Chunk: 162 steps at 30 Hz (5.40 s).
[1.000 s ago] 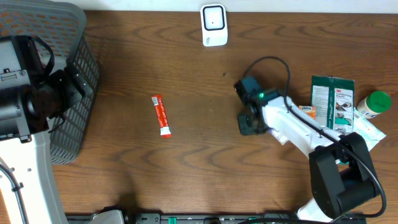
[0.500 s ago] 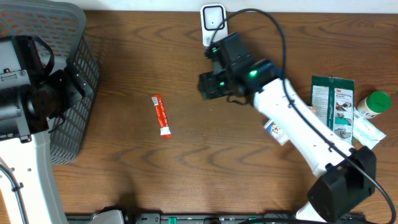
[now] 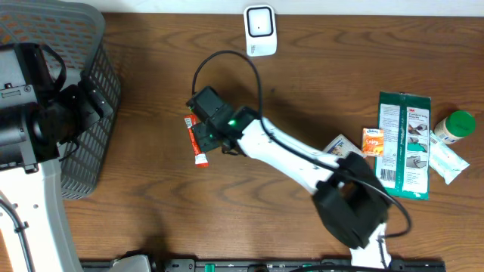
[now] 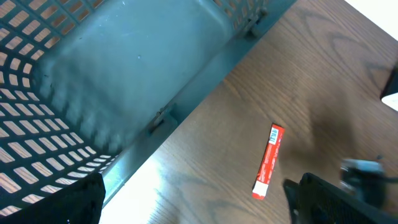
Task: Scan the item barcode
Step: 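Reach the right gripper to the red tube and grasp it, then lift the red tube and bring it toward the left gripper, then hand the red tube from the right gripper to the left gripper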
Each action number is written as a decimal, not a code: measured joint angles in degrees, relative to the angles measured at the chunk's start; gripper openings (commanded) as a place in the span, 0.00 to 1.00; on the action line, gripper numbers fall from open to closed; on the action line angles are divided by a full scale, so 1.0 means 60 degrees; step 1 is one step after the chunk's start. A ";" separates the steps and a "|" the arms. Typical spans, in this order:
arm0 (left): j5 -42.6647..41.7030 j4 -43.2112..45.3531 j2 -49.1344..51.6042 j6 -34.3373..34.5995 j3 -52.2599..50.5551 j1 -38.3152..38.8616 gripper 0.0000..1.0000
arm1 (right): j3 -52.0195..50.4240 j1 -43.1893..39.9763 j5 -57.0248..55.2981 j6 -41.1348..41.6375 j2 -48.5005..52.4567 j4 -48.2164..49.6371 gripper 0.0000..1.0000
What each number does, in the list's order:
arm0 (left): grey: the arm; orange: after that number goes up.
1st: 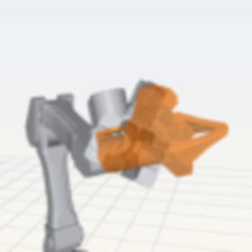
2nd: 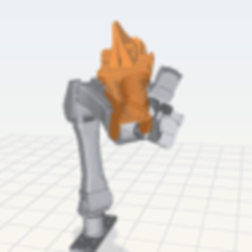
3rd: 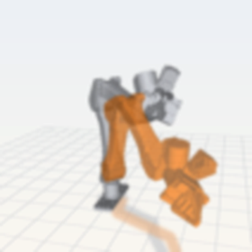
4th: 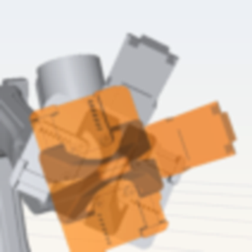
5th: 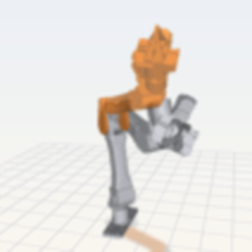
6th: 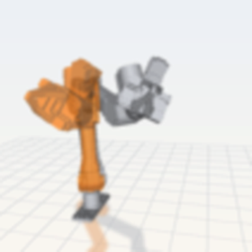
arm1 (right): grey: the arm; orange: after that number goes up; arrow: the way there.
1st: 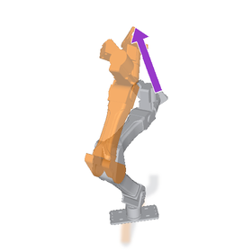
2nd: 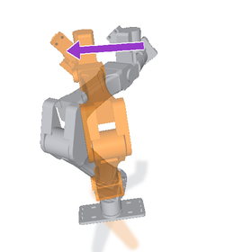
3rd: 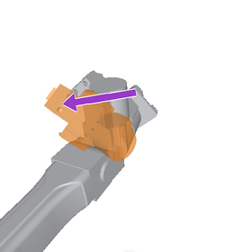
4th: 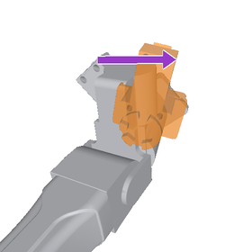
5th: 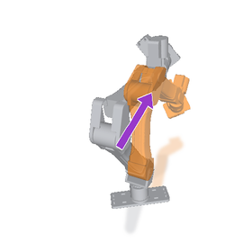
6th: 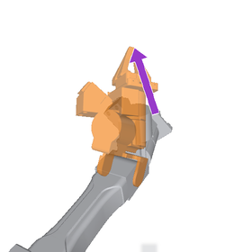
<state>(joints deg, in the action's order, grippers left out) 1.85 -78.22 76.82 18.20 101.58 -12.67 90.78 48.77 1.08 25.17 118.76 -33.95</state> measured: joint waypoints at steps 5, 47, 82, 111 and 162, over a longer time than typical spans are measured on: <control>0.0000 -0.0004 0.0000 0.0000 0.0000 0.0000 0.98 | 0.0000 0.0135 -0.0015 0.0051 0.0816 0.0470 0.50; 0.0000 -0.0004 0.0000 0.0000 0.0000 0.0000 0.98 | -0.0288 -0.0543 0.0408 -0.1428 -0.1654 -0.2131 0.01; -0.1512 0.0401 0.0000 0.0936 0.0000 0.0004 0.59 | -0.0284 -0.4750 0.7195 -0.2849 -0.3279 -0.3002 0.01; -0.7701 0.1184 0.1027 -0.3206 0.0000 0.2634 0.98 | -0.0288 -0.5909 1.1755 -0.2987 -0.3279 -0.1650 0.01; -0.8255 0.3417 0.3413 -0.2539 0.0000 0.3971 0.63 | -0.0288 -0.3224 0.4692 0.1424 -0.4670 -0.0805 0.01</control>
<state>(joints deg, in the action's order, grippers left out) -47.68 -57.71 97.30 2.96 101.58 11.16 89.06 29.43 29.23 33.71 90.74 -38.79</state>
